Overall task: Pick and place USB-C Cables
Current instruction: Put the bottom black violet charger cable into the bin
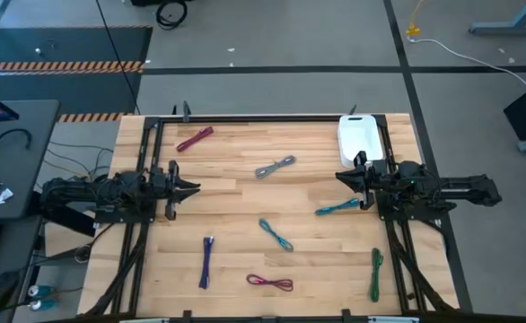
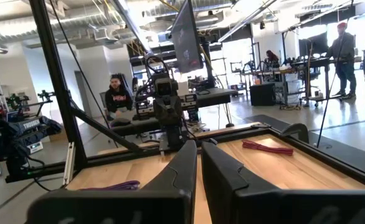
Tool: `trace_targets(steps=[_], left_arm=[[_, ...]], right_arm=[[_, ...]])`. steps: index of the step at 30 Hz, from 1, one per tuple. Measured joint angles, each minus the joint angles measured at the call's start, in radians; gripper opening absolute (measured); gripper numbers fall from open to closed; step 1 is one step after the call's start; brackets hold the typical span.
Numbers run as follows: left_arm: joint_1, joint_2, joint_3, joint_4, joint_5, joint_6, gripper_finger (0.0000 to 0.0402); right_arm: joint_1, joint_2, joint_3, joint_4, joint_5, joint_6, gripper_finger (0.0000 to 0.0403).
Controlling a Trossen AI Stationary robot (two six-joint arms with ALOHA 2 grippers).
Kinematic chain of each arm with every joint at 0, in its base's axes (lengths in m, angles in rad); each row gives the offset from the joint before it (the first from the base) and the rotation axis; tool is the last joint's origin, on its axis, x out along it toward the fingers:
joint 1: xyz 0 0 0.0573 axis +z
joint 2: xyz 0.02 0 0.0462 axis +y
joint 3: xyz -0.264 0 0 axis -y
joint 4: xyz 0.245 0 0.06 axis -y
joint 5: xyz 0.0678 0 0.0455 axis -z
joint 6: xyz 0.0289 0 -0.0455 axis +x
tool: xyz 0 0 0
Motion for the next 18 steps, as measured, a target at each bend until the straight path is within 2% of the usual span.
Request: trace_targets(steps=[3,9,15,18], left_arm=[[0.001,0.000,0.000,0.008,0.000,-0.048,0.0057],[0.003,0.000,0.000,0.116,-0.012,-0.019,0.0046],[0.002,0.026,0.001,0.356,0.018,0.150,0.0018],[0.002,0.087,0.040,0.389,-0.008,0.234,0.0006]], right_arm=[[0.000,0.000,0.000,0.000,0.000,0.000,0.0030],[0.000,0.000,0.000,0.000,0.000,0.000,0.0030],[0.000,0.000,0.000,0.000,0.000,0.000,0.0030],[0.000,0.000,0.000,0.000,0.000,0.000,0.0030]])
